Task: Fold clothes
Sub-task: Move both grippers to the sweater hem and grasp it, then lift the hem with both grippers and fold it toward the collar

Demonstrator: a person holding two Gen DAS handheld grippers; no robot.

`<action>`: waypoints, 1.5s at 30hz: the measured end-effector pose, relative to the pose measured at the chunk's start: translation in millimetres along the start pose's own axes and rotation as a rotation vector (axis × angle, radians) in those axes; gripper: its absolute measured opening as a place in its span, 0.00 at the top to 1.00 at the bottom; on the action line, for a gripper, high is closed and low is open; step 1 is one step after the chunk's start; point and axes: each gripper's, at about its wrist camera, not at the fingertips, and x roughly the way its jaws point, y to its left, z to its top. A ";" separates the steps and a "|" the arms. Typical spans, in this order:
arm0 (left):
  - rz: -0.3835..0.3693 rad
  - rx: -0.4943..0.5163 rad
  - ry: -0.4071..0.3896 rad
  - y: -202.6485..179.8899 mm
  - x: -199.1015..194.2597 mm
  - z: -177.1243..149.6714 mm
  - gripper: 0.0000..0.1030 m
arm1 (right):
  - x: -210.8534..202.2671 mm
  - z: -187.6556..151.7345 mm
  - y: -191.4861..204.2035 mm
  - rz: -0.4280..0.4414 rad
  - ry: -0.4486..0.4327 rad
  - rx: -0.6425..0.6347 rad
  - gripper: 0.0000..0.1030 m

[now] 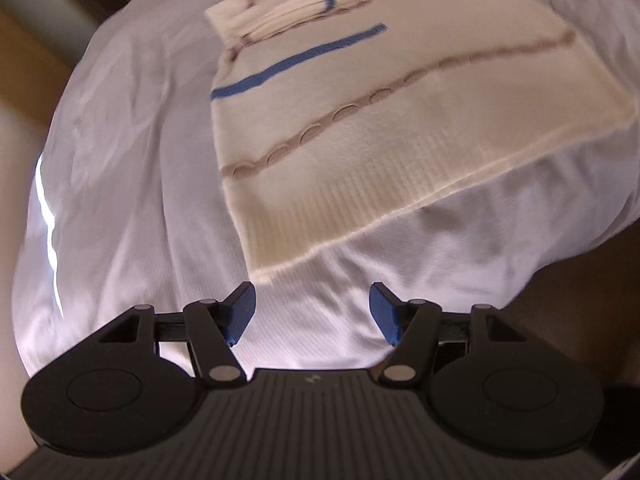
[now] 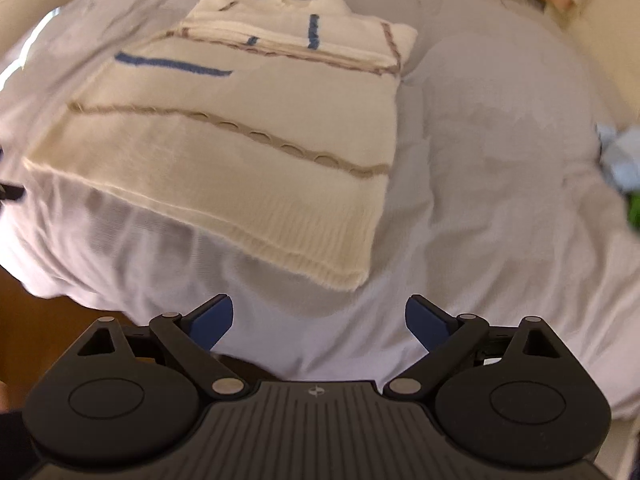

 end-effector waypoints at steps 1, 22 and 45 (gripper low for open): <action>0.006 0.034 -0.008 -0.3 5.3 0.1 0.42 | 4.8 0.6 0.4 -0.023 -0.005 -0.022 0.09; -0.049 0.584 -0.457 -115.9 -1.2 38.0 0.55 | 78.9 -23.0 22.1 -0.242 -0.153 -0.520 0.59; 0.045 0.814 -0.523 -177.2 25.4 49.1 0.81 | 101.8 -44.4 29.4 -0.328 -0.233 -0.743 0.62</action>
